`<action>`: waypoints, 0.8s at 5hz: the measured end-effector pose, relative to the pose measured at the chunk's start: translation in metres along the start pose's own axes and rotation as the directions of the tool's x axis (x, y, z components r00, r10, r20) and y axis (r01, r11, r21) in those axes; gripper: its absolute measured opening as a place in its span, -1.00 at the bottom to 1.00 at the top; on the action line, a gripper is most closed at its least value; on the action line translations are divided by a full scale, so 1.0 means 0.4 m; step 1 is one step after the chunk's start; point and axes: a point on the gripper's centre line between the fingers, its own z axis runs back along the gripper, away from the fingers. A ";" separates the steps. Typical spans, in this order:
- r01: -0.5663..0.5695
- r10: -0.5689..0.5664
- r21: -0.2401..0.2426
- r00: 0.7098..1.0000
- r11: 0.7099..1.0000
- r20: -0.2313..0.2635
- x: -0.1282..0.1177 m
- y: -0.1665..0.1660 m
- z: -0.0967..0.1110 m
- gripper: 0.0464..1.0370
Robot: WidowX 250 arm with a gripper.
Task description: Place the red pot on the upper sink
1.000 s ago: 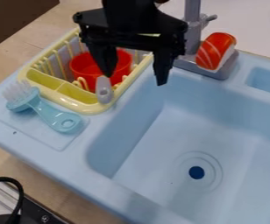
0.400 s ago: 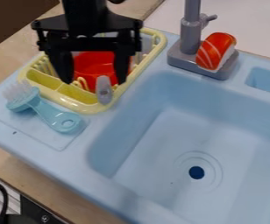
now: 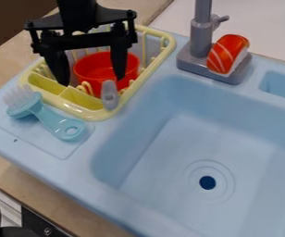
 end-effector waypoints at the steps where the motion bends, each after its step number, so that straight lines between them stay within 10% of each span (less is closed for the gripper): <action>1: -0.040 0.041 0.023 0.999 0.999 -0.031 0.006 0.000 -0.026 0.92; 4: -0.098 0.093 0.122 0.995 0.988 0.046 0.065 0.006 -0.032 0.92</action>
